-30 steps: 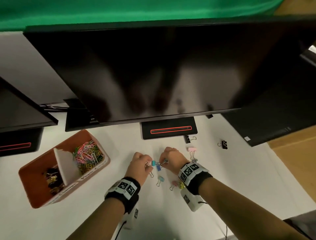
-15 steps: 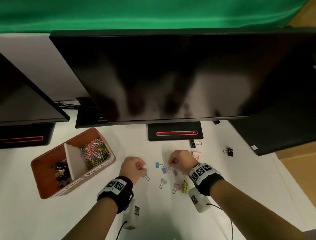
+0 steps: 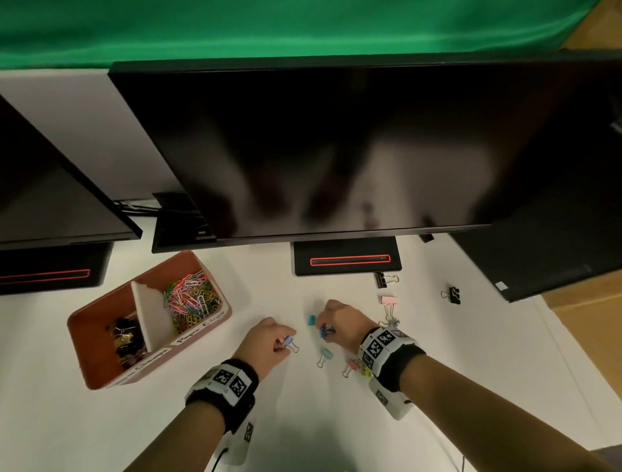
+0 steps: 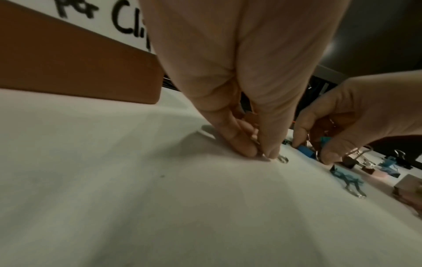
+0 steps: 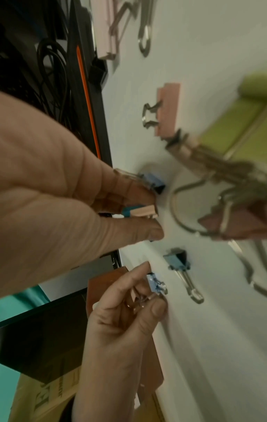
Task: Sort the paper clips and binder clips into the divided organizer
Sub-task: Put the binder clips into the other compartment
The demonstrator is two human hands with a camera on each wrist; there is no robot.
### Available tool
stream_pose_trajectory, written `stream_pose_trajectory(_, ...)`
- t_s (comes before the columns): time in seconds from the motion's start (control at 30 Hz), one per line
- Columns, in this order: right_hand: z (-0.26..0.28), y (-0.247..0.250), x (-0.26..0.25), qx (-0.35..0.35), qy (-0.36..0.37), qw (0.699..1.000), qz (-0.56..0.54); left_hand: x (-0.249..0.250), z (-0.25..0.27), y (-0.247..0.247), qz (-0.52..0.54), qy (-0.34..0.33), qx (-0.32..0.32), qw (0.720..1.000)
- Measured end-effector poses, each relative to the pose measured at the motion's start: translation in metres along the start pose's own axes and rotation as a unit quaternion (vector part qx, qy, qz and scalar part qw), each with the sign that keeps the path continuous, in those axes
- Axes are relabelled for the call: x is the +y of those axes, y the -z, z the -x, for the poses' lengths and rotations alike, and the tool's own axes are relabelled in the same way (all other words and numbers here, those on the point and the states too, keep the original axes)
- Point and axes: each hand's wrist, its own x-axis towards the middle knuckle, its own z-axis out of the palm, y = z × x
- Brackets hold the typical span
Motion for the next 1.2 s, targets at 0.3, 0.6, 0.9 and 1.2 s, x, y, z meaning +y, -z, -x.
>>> stream_pose_trajectory(0.3,0.004,-0.003,-0.007,0.009,-0.002,1.0,0.007,0.001,0.002,0.002,-0.02,-0.012,0.058,0.998)
stream_pose_trajectory(0.6,-0.004,0.02,-0.058,0.063,0.073,0.994,-0.042,0.001,0.071,0.058,0.125,0.021,0.175,0.976)
stream_pose_trajectory(0.9,-0.061,0.013,-0.238,0.06,0.229,0.965,-0.109,-0.076,0.135,0.151,0.258,0.174,0.374,0.874)
stream_pose_trajectory(1.2,-0.053,0.008,-0.233,0.102,0.21,0.969,-0.078,-0.062,0.131,0.159,0.288,0.119,0.301,0.901)
